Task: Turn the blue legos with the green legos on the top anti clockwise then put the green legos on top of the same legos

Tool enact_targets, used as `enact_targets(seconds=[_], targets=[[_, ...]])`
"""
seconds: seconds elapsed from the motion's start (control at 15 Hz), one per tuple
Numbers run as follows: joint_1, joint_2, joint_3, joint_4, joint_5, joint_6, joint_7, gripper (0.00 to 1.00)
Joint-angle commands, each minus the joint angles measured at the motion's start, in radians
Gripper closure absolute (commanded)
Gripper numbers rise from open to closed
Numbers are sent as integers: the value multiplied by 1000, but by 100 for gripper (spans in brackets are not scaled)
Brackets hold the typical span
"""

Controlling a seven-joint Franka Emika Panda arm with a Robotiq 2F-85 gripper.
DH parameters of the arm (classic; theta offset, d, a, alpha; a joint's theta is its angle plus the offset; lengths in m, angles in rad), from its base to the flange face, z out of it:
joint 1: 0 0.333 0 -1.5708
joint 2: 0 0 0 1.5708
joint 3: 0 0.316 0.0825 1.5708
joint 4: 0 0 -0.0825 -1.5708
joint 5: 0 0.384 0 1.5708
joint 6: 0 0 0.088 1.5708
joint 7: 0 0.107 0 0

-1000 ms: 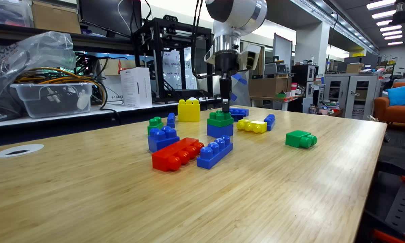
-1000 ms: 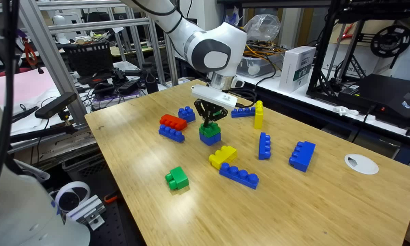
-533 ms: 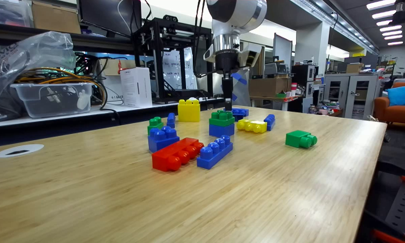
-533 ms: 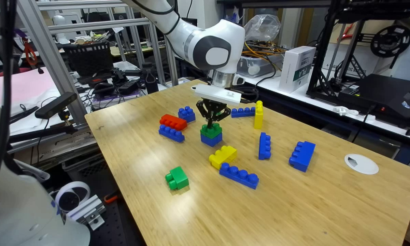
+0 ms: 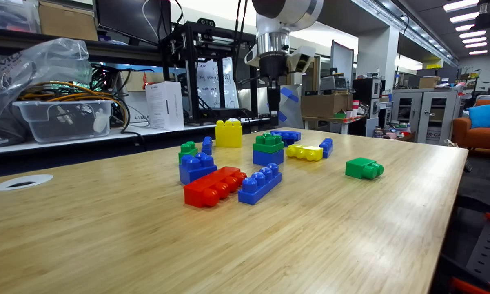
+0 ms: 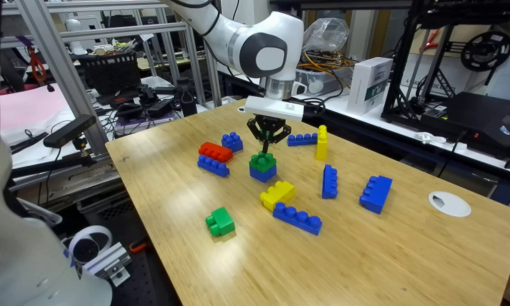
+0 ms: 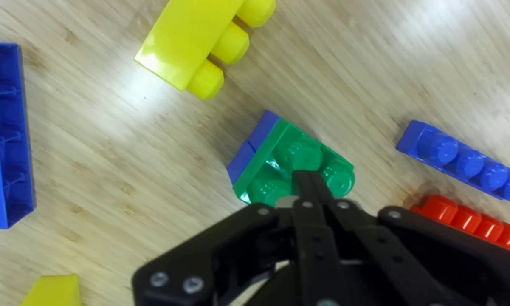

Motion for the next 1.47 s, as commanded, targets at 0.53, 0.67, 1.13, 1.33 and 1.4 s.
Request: enact_targets(seconds=[0.53, 0.67, 1.13, 1.33, 1.4], targets=[[-9, -11, 8, 4, 44, 61, -34, 99], [-9, -11, 7, 4, 46, 61, -35, 99], [-9, -11, 7, 4, 46, 61, -36, 99], [-9, -11, 7, 4, 46, 61, -36, 99], [-9, -11, 7, 4, 46, 61, -36, 99]])
